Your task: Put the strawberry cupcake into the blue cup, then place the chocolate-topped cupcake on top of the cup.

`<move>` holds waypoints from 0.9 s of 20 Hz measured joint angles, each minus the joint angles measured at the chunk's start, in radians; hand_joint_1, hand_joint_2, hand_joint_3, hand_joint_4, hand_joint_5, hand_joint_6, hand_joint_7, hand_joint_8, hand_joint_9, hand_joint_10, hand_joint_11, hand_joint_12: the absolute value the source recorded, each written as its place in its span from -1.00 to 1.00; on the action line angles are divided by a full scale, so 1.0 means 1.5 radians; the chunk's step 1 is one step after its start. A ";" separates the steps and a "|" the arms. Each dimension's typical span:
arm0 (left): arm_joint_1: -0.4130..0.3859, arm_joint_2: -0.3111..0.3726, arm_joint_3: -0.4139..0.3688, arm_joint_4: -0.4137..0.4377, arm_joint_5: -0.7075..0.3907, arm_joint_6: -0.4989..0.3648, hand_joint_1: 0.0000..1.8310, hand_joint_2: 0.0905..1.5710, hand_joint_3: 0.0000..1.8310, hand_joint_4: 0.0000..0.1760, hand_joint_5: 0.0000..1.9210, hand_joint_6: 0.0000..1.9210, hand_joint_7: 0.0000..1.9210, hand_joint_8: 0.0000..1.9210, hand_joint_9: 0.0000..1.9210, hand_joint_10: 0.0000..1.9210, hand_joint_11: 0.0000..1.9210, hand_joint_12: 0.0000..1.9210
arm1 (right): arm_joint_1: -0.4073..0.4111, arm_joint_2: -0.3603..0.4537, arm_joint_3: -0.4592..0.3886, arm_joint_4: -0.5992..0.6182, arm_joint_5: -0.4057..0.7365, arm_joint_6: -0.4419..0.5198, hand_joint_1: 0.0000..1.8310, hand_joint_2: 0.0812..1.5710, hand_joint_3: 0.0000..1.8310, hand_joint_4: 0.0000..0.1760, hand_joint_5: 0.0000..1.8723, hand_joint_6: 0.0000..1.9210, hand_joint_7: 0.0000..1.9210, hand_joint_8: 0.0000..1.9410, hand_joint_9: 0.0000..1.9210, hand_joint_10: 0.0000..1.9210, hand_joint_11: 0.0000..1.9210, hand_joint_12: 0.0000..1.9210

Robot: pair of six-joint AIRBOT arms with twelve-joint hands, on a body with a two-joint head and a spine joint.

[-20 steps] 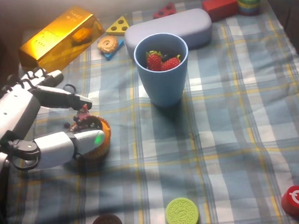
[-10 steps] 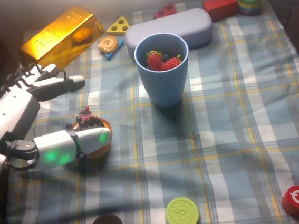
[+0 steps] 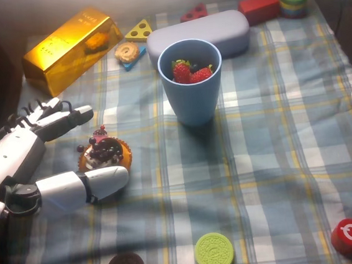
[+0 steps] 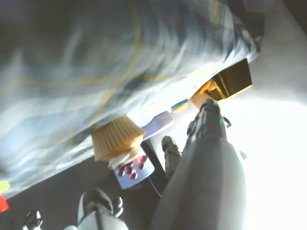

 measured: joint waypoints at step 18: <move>0.008 -0.022 0.012 -0.014 0.006 -0.001 -0.02 0.06 -0.99 0.72 0.05 -0.99 -0.67 -1.00 -0.84 -1.00 -1.00 -1.00 | -0.001 -0.002 0.000 -0.003 -0.003 0.002 -0.78 0.26 -1.00 -0.32 -0.85 -1.00 -0.76 -1.00 -0.84 -1.00 -1.00 -0.75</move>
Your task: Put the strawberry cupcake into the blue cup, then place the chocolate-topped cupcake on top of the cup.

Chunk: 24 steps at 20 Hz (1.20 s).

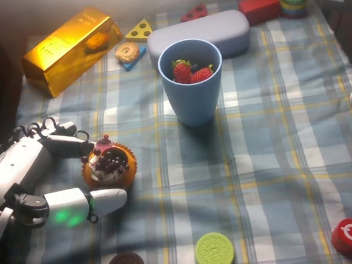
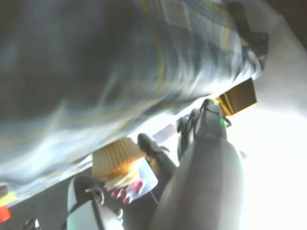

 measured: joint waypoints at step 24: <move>-0.051 0.050 -0.026 0.034 -0.090 0.001 -0.11 0.11 -1.00 0.25 0.04 -1.00 -0.69 -0.99 -0.86 -0.98 -1.00 -1.00 | -0.001 -0.001 0.000 0.002 -0.001 0.001 -0.74 0.26 -1.00 -0.31 -0.86 -1.00 -0.76 -1.00 -0.82 -1.00 -1.00 -0.65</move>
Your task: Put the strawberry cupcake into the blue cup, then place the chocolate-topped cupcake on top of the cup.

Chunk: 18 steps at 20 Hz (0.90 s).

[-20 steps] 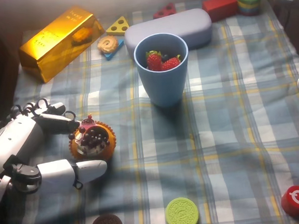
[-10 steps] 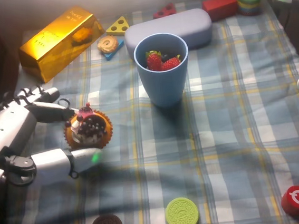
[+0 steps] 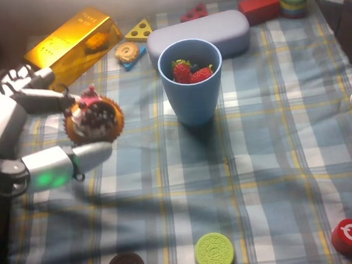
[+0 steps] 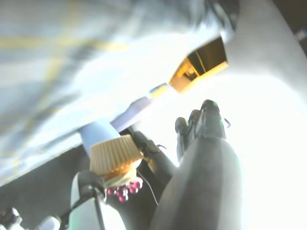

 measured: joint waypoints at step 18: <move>-0.102 -0.046 0.059 0.035 -0.010 -0.004 -0.07 0.07 -1.00 0.94 0.10 -0.99 -0.63 -1.00 -0.87 -1.00 -1.00 -1.00 | 0.000 0.001 0.000 0.000 0.001 0.001 -0.78 0.25 -1.00 -0.41 -0.85 -1.00 -0.74 -1.00 -0.82 -0.99 -1.00 -0.60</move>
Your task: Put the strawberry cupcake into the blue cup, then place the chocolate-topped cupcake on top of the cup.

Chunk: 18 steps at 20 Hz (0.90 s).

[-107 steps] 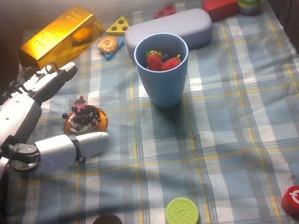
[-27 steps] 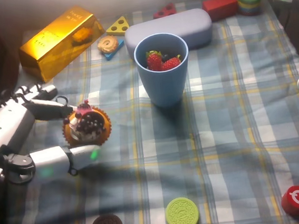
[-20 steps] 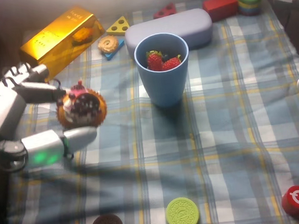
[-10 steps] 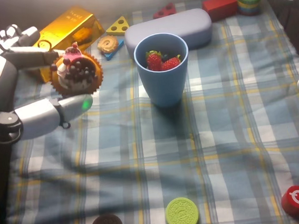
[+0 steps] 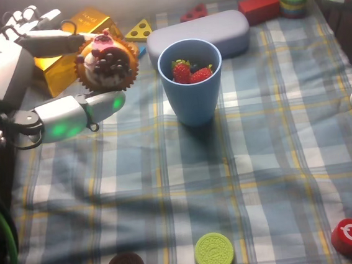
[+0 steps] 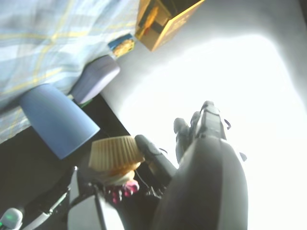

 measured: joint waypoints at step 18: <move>-0.094 -0.077 0.104 0.064 0.072 -0.100 0.15 0.32 -1.00 1.00 0.11 -0.14 -0.65 -1.00 -0.95 -1.00 -1.00 -1.00 | 0.000 0.001 0.003 -0.001 0.001 0.001 -0.78 0.25 -1.00 -0.11 -0.85 -1.00 -0.72 -1.00 -0.82 -1.00 -1.00 -0.75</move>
